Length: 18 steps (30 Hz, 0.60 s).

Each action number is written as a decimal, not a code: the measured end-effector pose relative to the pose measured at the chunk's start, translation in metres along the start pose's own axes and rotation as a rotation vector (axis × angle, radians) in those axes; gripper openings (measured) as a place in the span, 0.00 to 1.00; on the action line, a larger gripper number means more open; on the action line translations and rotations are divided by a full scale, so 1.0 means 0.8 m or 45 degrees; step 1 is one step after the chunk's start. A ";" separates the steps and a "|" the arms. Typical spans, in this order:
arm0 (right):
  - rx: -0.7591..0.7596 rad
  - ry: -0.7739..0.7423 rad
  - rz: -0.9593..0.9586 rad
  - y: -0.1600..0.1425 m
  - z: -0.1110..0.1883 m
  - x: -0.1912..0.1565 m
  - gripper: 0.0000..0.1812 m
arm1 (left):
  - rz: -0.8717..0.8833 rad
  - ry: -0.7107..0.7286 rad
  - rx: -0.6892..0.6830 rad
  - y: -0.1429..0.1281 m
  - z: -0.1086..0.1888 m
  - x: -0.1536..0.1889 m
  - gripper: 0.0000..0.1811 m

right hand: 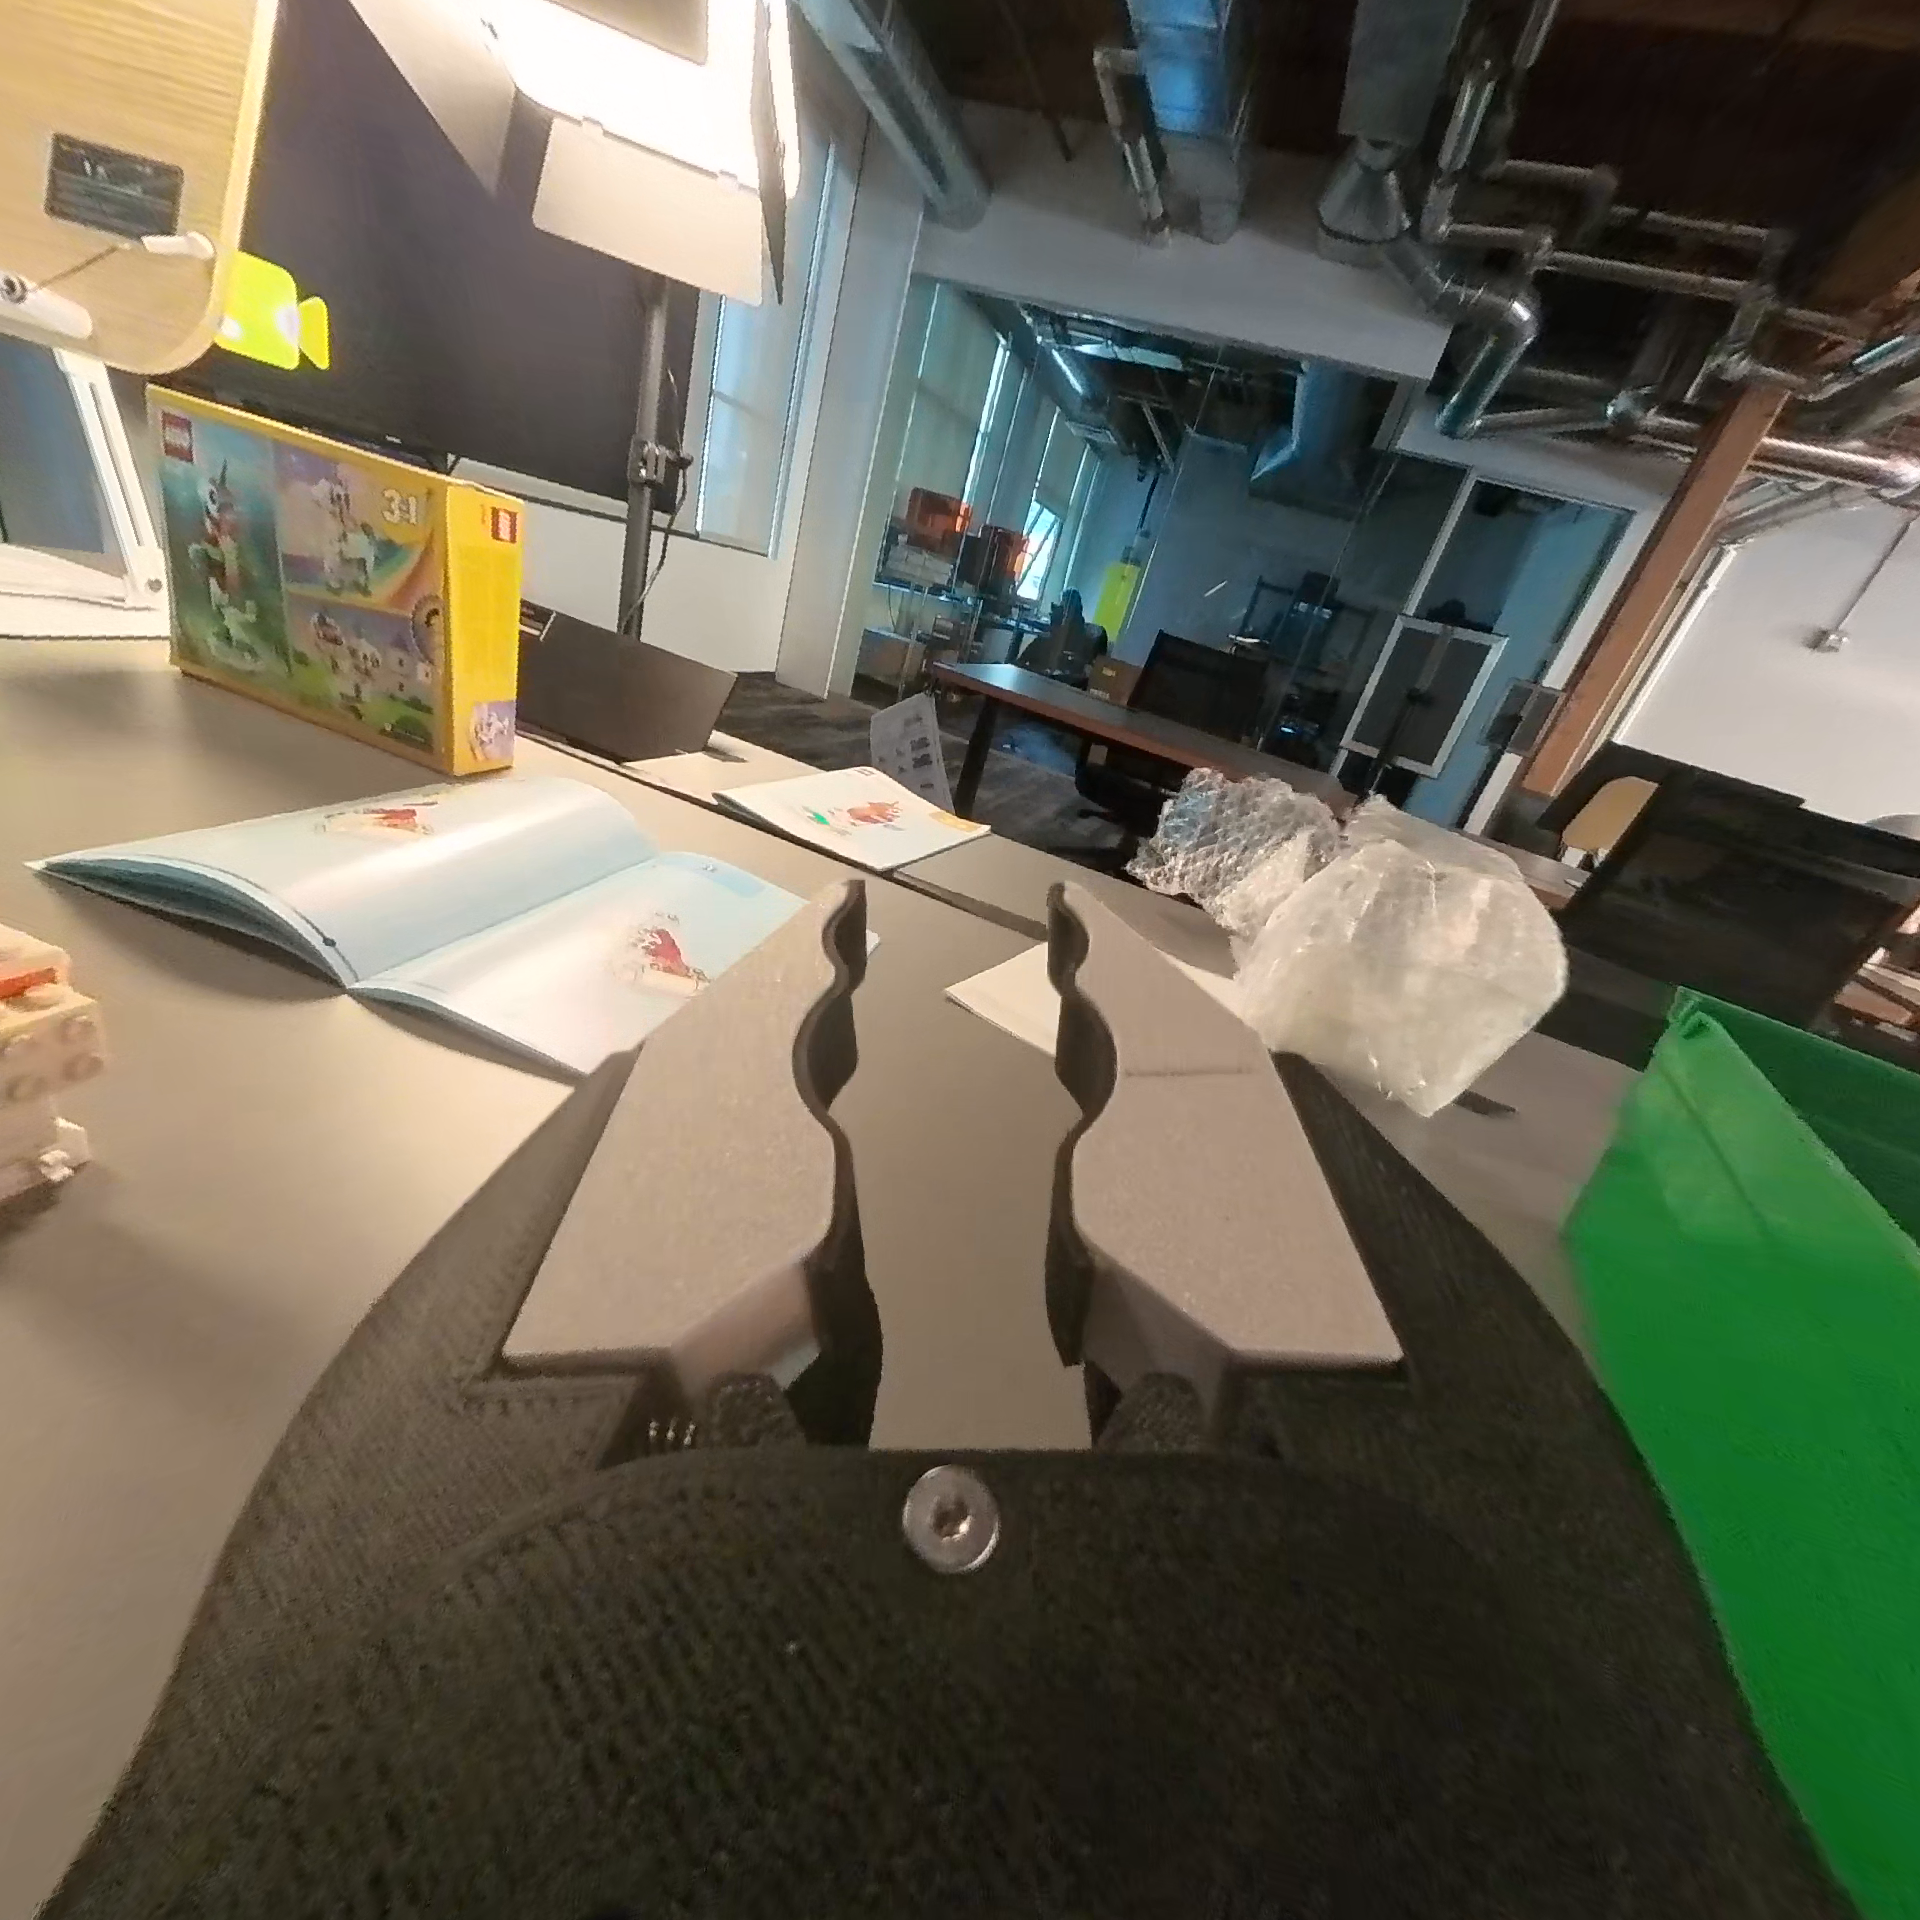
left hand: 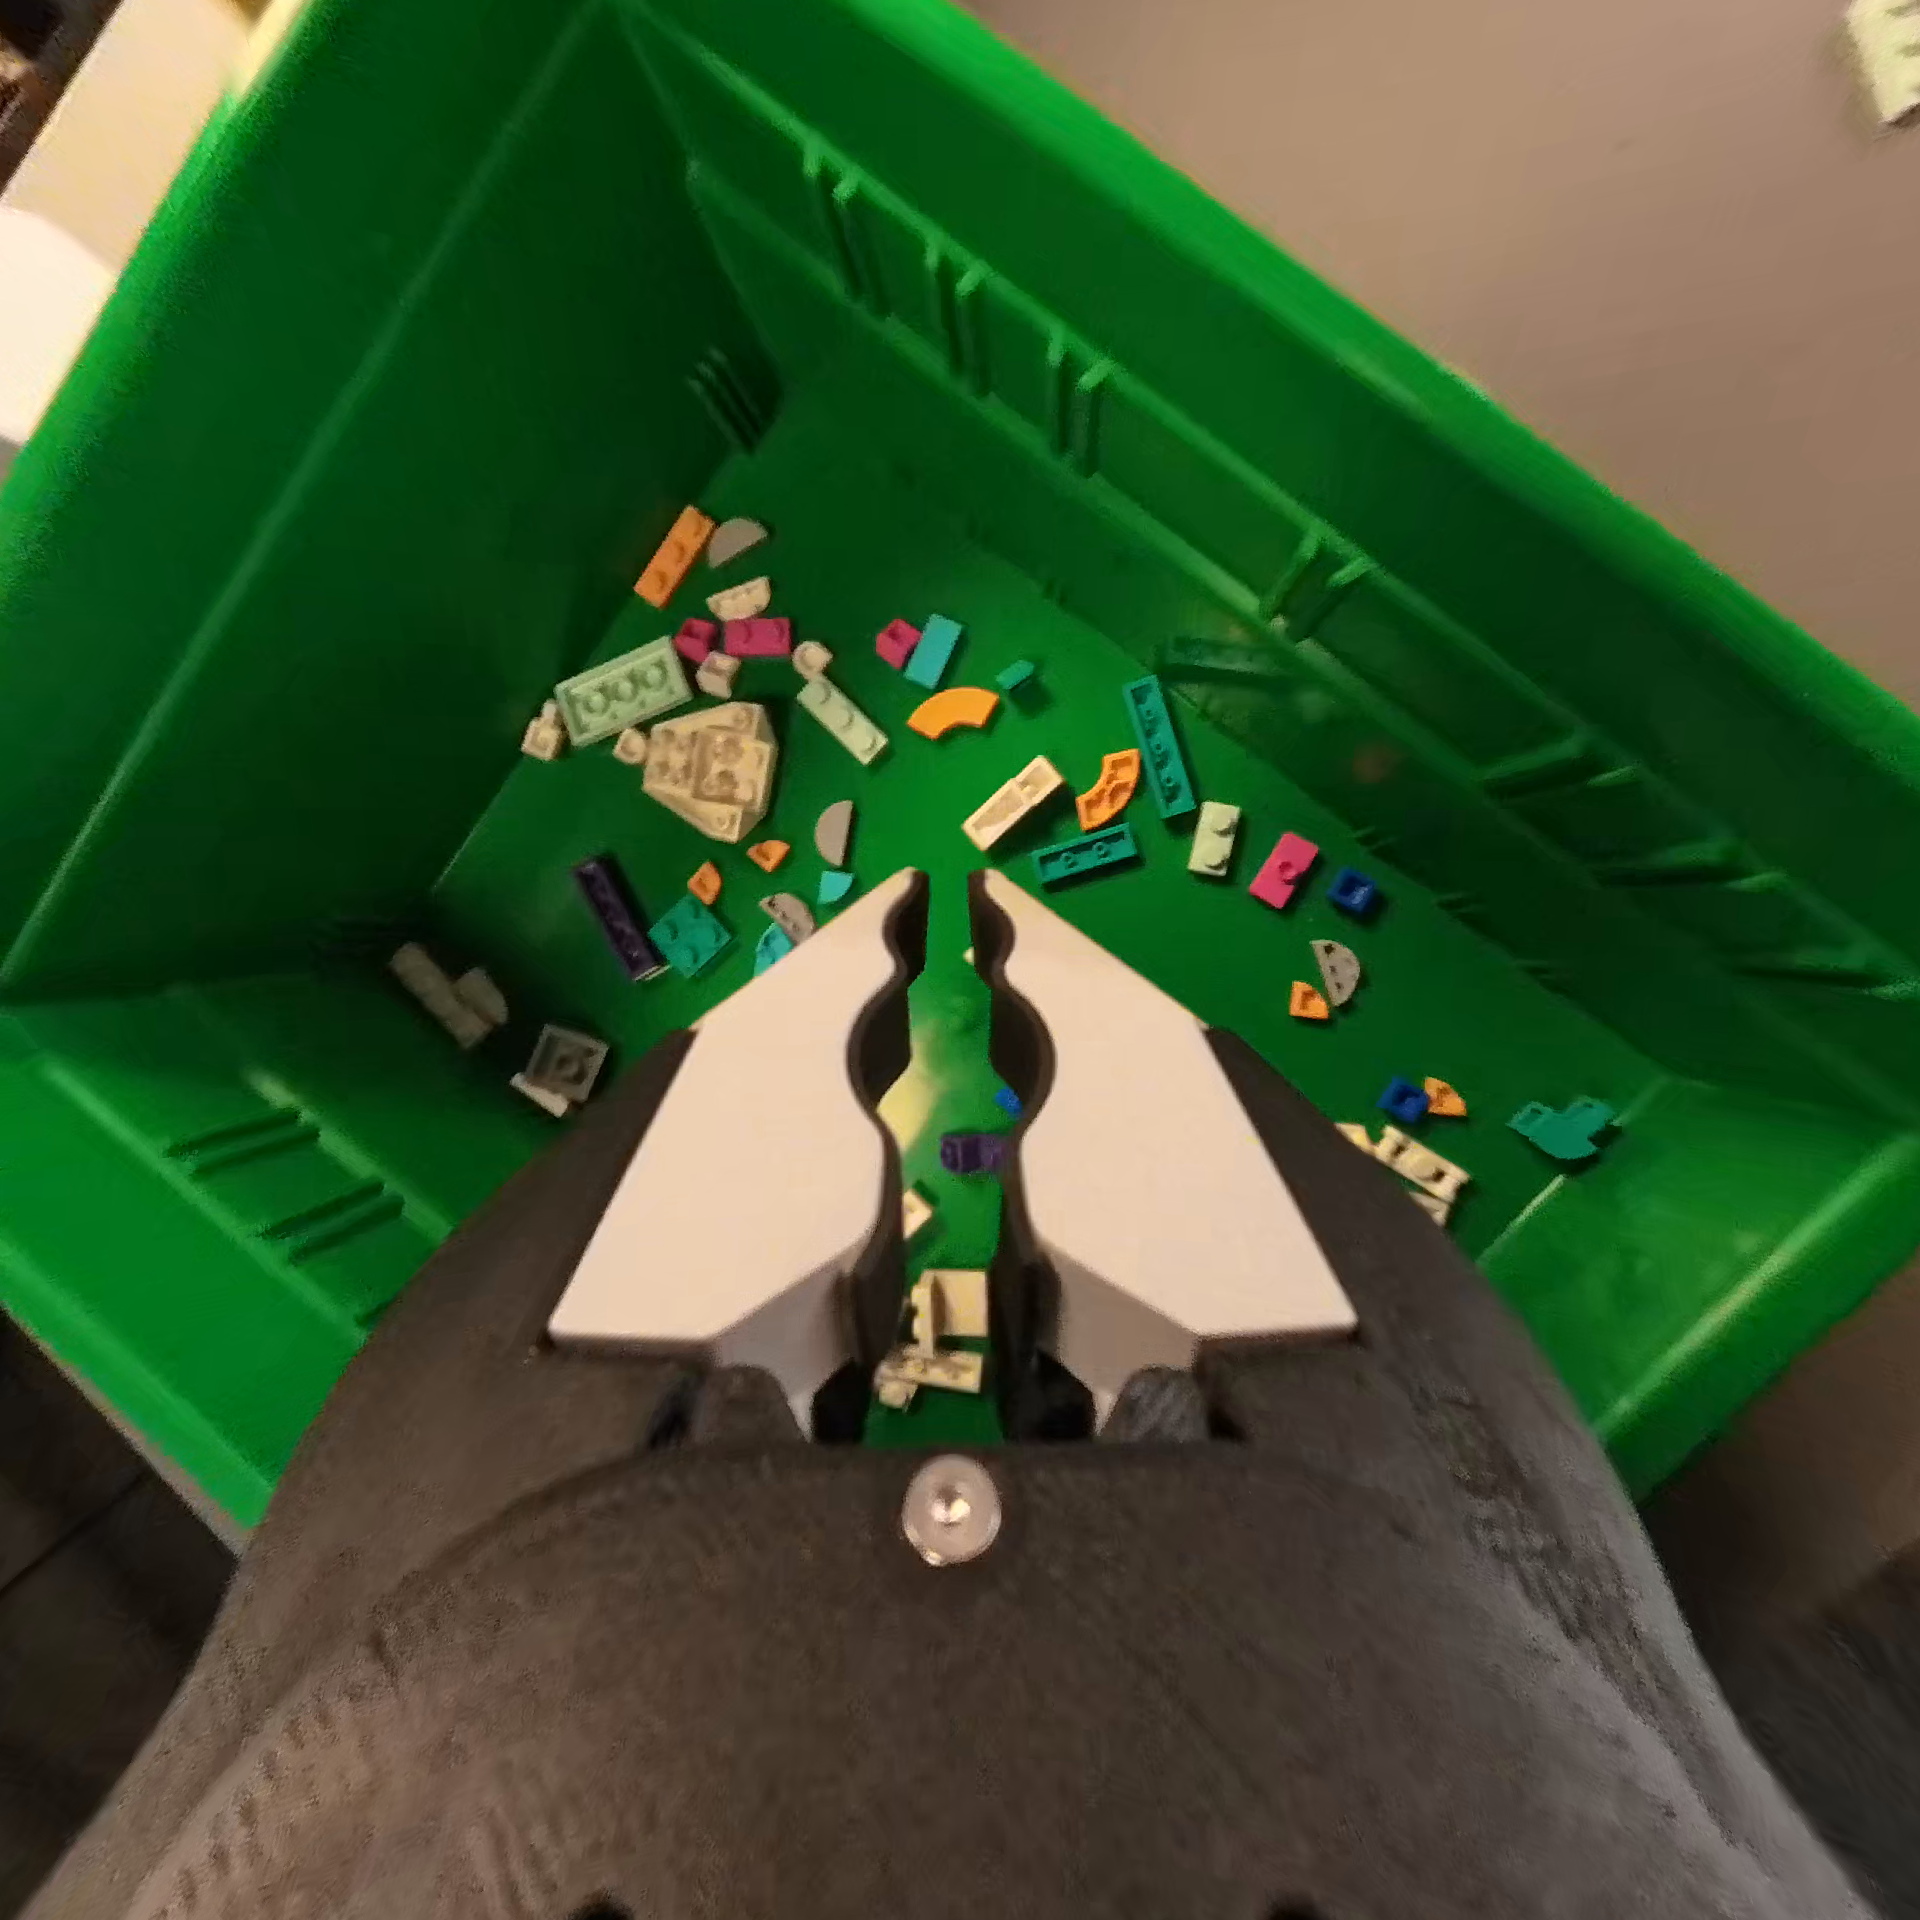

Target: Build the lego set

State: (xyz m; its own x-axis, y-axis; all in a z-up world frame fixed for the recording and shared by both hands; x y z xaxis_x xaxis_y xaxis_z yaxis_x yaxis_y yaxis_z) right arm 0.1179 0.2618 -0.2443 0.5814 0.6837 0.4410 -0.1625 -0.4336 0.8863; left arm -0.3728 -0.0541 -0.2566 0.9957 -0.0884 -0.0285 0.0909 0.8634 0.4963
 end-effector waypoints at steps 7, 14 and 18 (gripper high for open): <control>-0.056 0.028 0.097 -0.001 -0.005 -0.011 0.18 | -0.079 -0.037 0.113 0.007 0.003 0.010 0.06; -0.084 0.027 0.134 -0.003 -0.007 -0.014 0.18 | 0.109 0.272 0.380 0.015 0.047 -0.012 0.05; -0.076 0.022 0.157 -0.001 -0.007 -0.015 0.17 | 0.238 0.238 0.441 0.004 0.070 -0.008 0.05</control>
State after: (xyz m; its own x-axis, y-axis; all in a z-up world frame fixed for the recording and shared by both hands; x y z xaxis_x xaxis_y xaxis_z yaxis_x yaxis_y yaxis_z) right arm 0.1065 0.2567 -0.2495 0.5401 0.6377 0.5493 -0.2796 -0.4797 0.8317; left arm -0.3797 -0.0791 -0.2062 0.9837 0.1724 -0.0511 -0.0715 0.6359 0.7685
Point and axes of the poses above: each gripper's, where its closed fingertips meet, z back along the fingers, y out of its top, x = y × z across the jaws, the point moved 6 cm from there along z, back along the fingers, and after that the axes turned 11 degrees about z, right-handed, at the moved point
